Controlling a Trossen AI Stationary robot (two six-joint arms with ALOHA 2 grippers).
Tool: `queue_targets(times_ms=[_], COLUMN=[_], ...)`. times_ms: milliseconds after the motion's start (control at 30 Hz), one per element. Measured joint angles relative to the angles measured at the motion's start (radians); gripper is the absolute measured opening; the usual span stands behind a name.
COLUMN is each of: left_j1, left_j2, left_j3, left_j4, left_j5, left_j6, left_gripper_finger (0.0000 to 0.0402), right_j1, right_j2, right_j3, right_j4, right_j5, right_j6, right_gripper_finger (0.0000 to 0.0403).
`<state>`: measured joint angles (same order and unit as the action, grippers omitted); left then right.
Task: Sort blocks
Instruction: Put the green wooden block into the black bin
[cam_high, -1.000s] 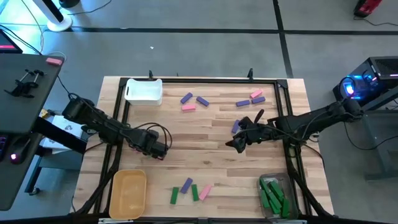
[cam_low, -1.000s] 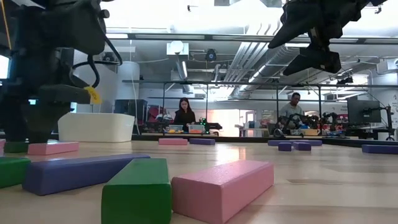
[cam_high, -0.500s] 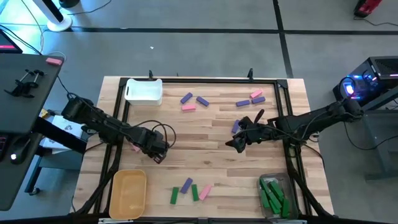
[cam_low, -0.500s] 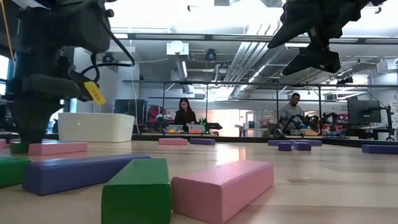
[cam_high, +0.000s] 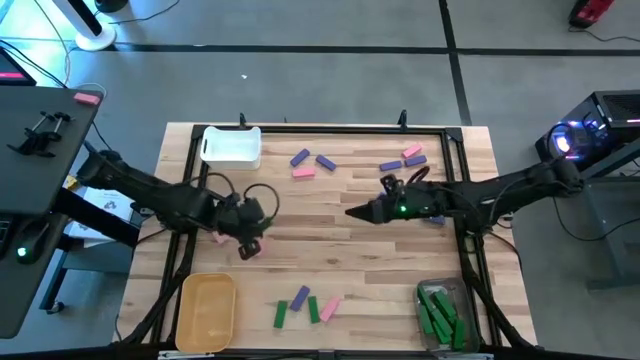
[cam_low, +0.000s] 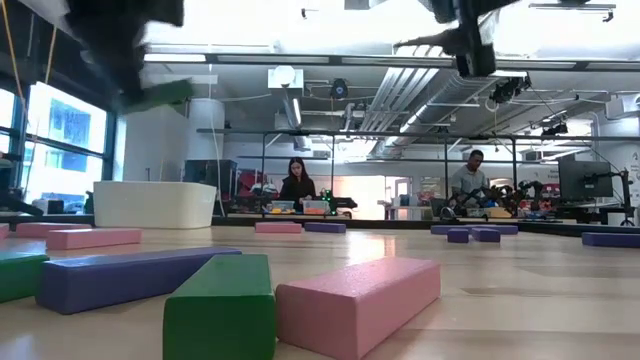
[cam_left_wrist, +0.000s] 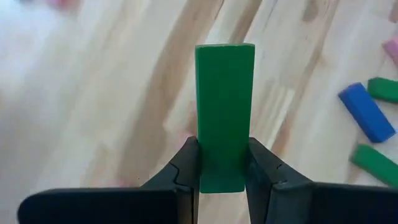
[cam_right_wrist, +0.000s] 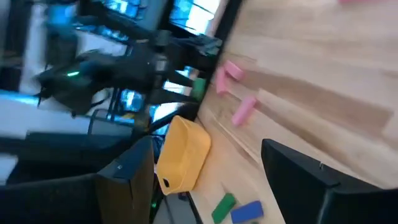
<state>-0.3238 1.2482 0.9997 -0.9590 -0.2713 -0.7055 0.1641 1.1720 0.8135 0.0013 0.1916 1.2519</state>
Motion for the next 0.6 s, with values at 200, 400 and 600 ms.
queue_targets(times_ms=[200,400,600], left_j1=[0.076,0.107,0.11], left_j2=[0.213,0.423,0.563], left_j3=[0.206,0.407,0.511], left_j4=[0.048,0.132,0.16], left_j5=[-0.088,-0.12,-0.023], left_j6=[0.309,0.585,0.745], left_gripper_finger=[0.0052,0.0052,0.0052], right_j1=[-0.008,-0.009,-0.014], right_j2=[0.117,0.222,0.244], right_j3=[0.0,0.0,0.0], right_j4=[0.013,0.06,0.1], right_j5=[-0.076,-0.085,-0.052], right_j6=[0.11,0.113,0.103], right_gripper_finger=[0.0232,0.0232,0.0232])
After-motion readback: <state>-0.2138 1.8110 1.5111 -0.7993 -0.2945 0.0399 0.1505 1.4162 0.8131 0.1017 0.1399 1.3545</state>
